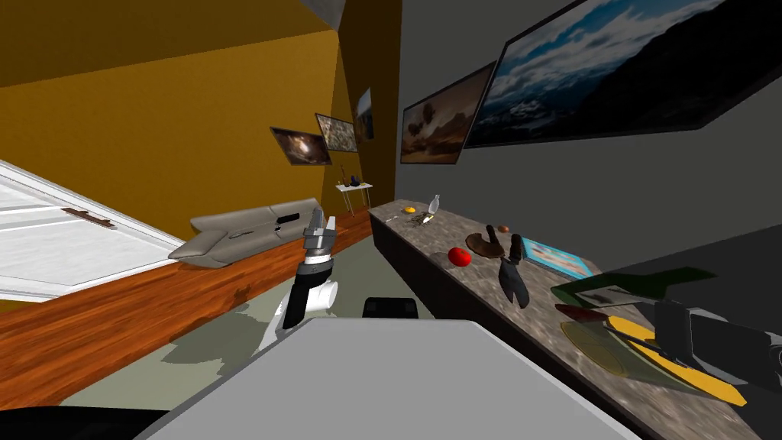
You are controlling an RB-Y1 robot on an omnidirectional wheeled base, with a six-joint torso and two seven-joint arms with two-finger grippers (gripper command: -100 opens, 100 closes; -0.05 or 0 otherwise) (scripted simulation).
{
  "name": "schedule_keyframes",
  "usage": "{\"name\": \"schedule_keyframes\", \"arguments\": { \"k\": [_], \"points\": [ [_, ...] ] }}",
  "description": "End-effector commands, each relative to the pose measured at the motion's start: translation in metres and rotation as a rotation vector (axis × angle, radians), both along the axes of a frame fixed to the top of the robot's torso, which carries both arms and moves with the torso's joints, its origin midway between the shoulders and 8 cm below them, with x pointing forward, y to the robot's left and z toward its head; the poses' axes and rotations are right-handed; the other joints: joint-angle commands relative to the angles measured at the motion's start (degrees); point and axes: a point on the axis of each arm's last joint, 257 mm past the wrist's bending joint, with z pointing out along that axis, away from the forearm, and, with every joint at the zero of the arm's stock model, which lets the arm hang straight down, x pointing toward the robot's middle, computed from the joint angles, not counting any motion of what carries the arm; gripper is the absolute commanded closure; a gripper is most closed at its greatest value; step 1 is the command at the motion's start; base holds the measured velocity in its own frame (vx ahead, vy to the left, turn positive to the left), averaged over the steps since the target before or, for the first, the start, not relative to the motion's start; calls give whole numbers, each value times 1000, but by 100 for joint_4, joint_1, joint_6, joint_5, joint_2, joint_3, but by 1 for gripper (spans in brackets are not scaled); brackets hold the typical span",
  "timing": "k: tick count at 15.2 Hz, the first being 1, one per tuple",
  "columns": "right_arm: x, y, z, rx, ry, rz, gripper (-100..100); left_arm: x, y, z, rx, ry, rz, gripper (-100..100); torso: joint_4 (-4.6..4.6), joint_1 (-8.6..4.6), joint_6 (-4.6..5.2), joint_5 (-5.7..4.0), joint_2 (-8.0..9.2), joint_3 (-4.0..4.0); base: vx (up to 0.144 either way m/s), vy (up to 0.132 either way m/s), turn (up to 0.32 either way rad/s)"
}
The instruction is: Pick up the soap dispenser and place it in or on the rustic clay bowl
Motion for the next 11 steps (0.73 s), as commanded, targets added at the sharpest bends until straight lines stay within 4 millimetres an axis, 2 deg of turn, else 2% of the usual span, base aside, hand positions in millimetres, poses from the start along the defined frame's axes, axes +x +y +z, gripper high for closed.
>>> {"name": "schedule_keyframes", "arguments": {
  "k": [1,2,11],
  "points": [
    [-7,5,-5,7,48,20,-100,0,0,0,0,0,0,0,0,0,0,0,0,0,-57,-80,122],
    [-7,13,-7,15,83,56,-100,0,0,0,0,0,0,0,0,1,1,-1,0,0,-73,-93,185],
    [-38,42,-24,62,280,159,-100,0,0,0,0,0,0,0,1,-22,1,-6,2,2,-80,-126,138]
  ]
}}
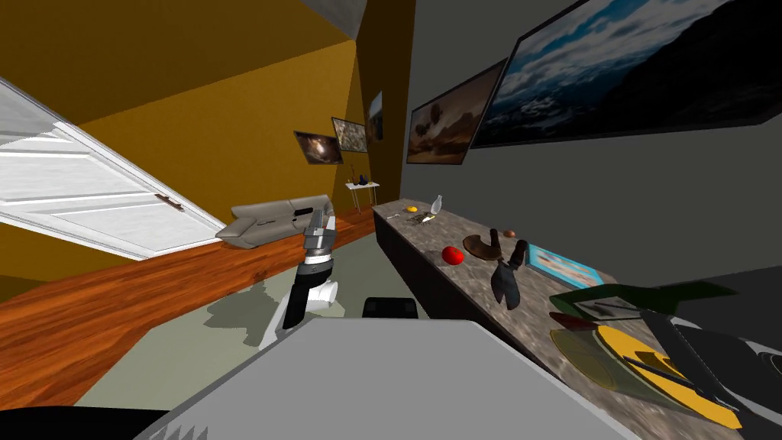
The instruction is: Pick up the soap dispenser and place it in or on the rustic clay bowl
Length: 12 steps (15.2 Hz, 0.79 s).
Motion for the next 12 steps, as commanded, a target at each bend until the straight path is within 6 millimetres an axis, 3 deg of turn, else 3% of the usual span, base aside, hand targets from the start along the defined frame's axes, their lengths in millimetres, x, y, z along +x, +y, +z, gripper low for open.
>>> {"name": "schedule_keyframes", "arguments": {
  "k": [1,9,12],
  "points": [
    [-6,7,-3,11,32,20,-100,0,0,0,0,0,0,0,0,0,0,0,0,0,-95,-155,143],
    [-23,24,-6,37,112,71,-100,0,0,0,0,0,0,0,7,-36,5,-10,20,13,-113,-184,108],
    [-24,21,-11,31,120,68,-100,0,0,0,0,0,0,0,-4,56,4,8,-27,-14,13,43,55]
  ]
}}
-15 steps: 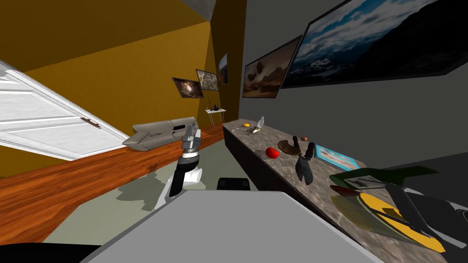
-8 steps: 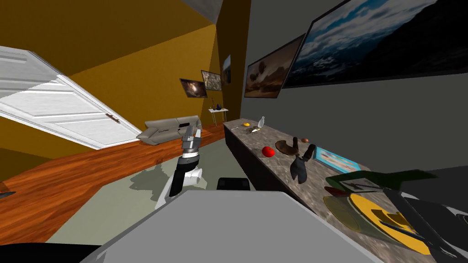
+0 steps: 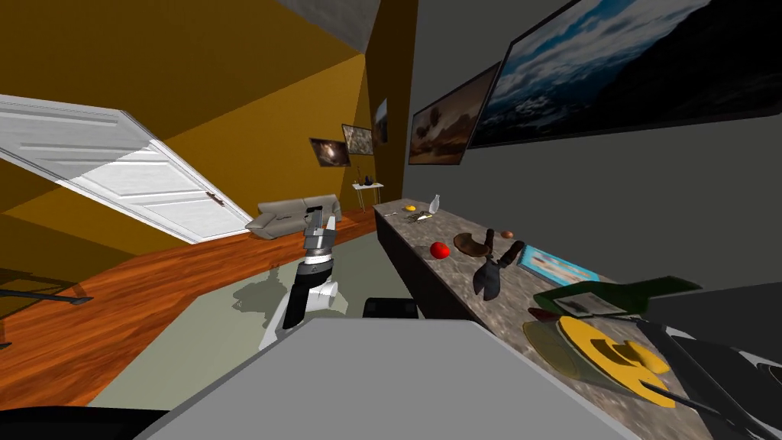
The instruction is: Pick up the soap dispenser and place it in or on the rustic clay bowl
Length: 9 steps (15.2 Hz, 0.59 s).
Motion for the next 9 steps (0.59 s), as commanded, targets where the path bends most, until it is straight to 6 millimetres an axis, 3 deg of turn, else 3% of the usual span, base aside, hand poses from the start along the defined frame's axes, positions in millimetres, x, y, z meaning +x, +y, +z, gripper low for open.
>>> {"name": "schedule_keyframes", "arguments": {
  "k": [1,2,3,9],
  "points": [
    [0,4,7,11,-5,7,100,0,0,0,0,0,0,0,0,0,0,0,0,0,-5,-12,-92],
    [0,0,2,2,-4,0,100,0,0,0,0,0,0,0,0,-6,4,1,2,1,-8,-17,-53],
    [13,-13,14,-44,-61,2,100,0,0,0,0,0,0,0,0,-11,1,-2,2,1,32,39,63],
    [38,-48,45,-156,-197,-12,100,0,0,0,0,0,0,0,-8,28,-14,17,-53,-29,75,77,73]
  ]
}}
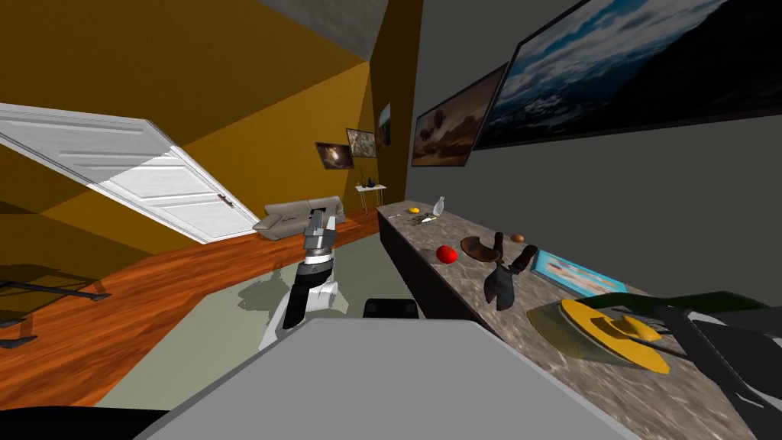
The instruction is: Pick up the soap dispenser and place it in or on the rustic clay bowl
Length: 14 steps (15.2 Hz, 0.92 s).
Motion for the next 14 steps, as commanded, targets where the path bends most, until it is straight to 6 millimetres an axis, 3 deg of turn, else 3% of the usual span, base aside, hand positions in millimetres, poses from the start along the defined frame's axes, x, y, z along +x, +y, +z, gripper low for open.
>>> {"name": "schedule_keyframes", "arguments": {
  "k": [1,4,7,10,14],
  "points": [
    [12,-19,20,-61,-75,-14,100,0,0,0,0,0,0,0,0,0,0,0,0,0,97,87,115],
    [17,-28,29,-89,-111,-22,100,0,0,0,0,0,0,0,-1,8,3,5,-3,-2,68,73,52],
    [27,-57,60,-180,-225,-57,100,0,0,0,0,0,0,0,0,4,4,6,1,1,83,74,89],
    [31,-67,72,-211,-270,-71,100,0,0,0,0,0,0,0,-3,17,3,11,-7,-5,83,79,62],
    [32,-99,109,-307,-397,-129,100,0,0,0,0,0,0,0,-3,26,5,16,-5,-4,88,86,80]
  ]
}}
